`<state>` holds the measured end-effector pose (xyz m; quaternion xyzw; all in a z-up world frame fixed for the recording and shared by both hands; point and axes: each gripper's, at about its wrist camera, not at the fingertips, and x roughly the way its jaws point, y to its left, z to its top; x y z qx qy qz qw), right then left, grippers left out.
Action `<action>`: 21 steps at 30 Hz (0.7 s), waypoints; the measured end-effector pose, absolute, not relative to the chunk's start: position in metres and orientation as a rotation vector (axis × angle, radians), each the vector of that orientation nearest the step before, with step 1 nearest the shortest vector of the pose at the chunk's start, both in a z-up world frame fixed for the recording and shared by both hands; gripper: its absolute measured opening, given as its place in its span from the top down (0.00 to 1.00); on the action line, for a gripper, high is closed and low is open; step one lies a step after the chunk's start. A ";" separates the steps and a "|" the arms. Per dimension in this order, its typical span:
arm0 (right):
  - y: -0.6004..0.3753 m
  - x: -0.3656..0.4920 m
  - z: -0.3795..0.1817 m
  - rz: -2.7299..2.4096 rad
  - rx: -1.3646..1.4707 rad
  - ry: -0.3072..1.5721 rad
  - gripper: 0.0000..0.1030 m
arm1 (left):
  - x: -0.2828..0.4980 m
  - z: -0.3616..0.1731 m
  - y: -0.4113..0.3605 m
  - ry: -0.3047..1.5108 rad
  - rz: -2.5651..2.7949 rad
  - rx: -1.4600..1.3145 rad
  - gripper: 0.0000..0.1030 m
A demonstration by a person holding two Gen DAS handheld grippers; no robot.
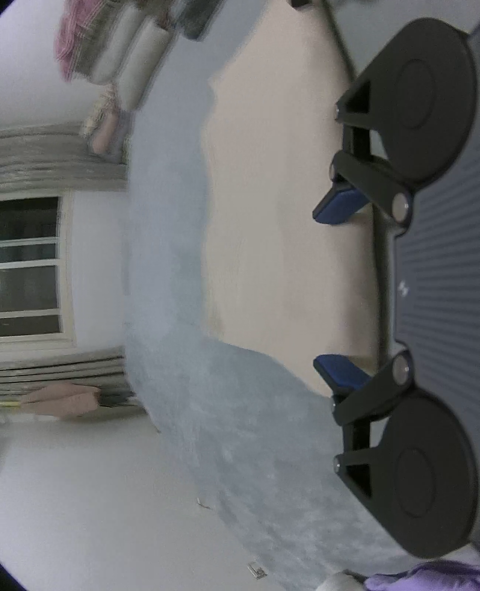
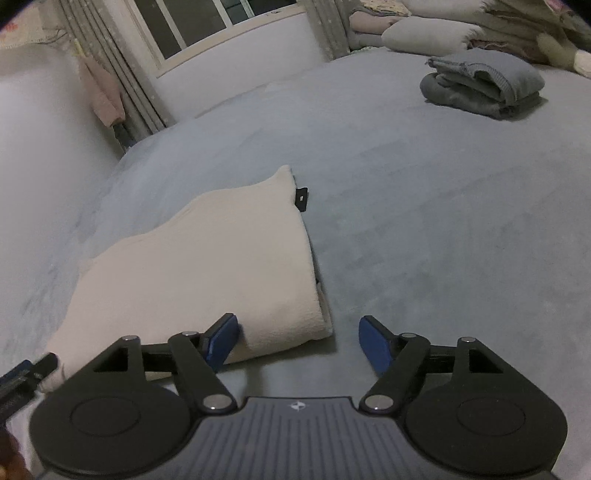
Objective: Fold clothes
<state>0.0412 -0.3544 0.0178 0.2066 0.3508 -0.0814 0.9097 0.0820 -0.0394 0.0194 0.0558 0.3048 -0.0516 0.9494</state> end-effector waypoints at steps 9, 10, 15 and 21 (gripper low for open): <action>-0.386 0.035 0.011 -0.113 0.778 0.660 0.25 | 0.089 0.030 0.002 0.689 -0.105 -0.140 0.24; -0.389 0.034 0.008 -0.097 0.833 0.652 0.25 | 0.091 0.032 0.011 0.699 -0.099 -0.191 0.25; -0.387 0.036 0.004 -0.083 0.860 0.643 0.23 | 0.092 0.043 0.050 0.684 -0.010 -0.320 0.26; -0.376 0.042 0.003 -0.101 0.808 0.628 0.21 | 0.095 0.030 0.036 0.730 -0.031 -0.277 0.25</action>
